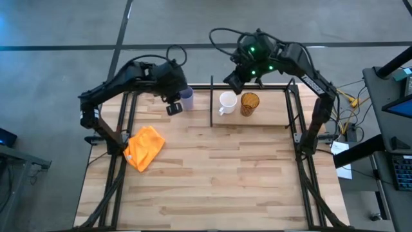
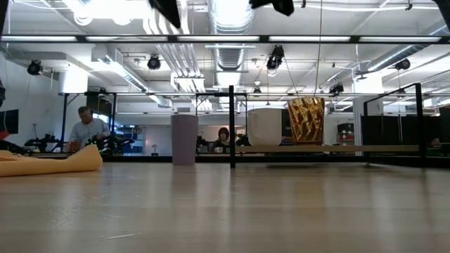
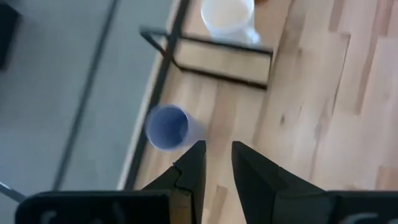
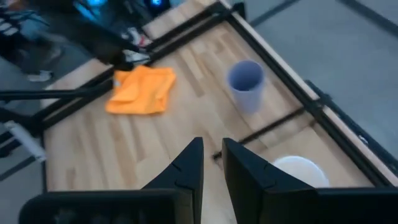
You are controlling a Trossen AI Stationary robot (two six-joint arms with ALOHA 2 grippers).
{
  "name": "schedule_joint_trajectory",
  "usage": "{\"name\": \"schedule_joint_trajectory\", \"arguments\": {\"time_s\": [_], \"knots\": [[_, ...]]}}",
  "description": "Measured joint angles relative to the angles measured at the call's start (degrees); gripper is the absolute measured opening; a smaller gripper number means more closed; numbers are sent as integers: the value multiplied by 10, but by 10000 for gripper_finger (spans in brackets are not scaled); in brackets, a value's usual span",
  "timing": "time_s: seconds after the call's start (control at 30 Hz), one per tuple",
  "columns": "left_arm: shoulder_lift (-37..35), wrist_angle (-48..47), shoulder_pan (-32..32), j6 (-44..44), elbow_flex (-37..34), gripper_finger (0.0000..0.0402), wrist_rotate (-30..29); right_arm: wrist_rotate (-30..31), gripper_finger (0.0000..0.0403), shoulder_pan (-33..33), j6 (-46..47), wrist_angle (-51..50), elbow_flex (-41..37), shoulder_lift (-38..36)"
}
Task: Stack small to large cups/mugs on shelf
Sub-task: Put the purple cup on the shelf
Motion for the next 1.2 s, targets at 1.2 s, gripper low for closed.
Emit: {"name": "schedule_joint_trajectory", "arguments": {"time_s": [1.2], "knots": [[104,234,174,77,-247,63,145,0,54,180,74,-9,9,-8]]}}
